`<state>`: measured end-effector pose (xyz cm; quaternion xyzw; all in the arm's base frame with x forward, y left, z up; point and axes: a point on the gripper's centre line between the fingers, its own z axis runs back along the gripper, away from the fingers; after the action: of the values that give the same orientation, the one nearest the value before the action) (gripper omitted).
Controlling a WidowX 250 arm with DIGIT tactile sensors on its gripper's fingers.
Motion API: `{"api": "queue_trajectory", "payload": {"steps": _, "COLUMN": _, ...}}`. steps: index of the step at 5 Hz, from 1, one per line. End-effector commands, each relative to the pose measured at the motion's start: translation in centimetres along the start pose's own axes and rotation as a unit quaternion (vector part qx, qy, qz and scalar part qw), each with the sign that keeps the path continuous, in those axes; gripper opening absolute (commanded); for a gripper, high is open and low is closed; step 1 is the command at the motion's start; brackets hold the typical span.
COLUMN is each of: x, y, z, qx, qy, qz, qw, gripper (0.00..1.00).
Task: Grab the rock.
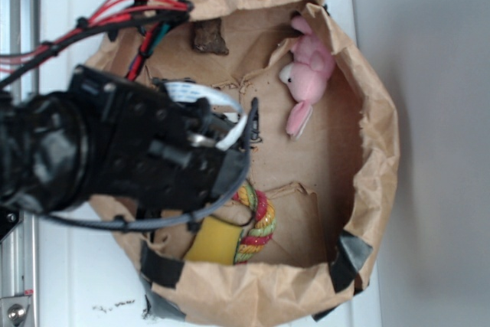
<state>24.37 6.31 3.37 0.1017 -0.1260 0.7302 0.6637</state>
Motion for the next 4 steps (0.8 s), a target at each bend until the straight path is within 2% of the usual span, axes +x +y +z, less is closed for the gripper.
{"api": "queue_trajectory", "payload": {"steps": 1, "x": 2.5, "y": -2.0, "z": 2.1, "qx": -0.015, "qy": 0.035, "qz": 0.025, "qw": 0.999, "gripper": 1.0}}
{"api": "queue_trajectory", "payload": {"steps": 2, "x": 3.8, "y": -1.7, "z": 1.9, "qx": -0.021, "qy": 0.035, "qz": 0.025, "qw": 0.999, "gripper": 1.0}}
{"api": "queue_trajectory", "payload": {"steps": 3, "x": 5.5, "y": -1.9, "z": 0.9, "qx": -0.015, "qy": 0.012, "qz": 0.04, "qw": 0.999, "gripper": 1.0}}
{"api": "queue_trajectory", "payload": {"steps": 4, "x": 6.4, "y": -2.5, "z": -0.8, "qx": 0.005, "qy": -0.012, "qz": 0.046, "qw": 0.999, "gripper": 1.0}}
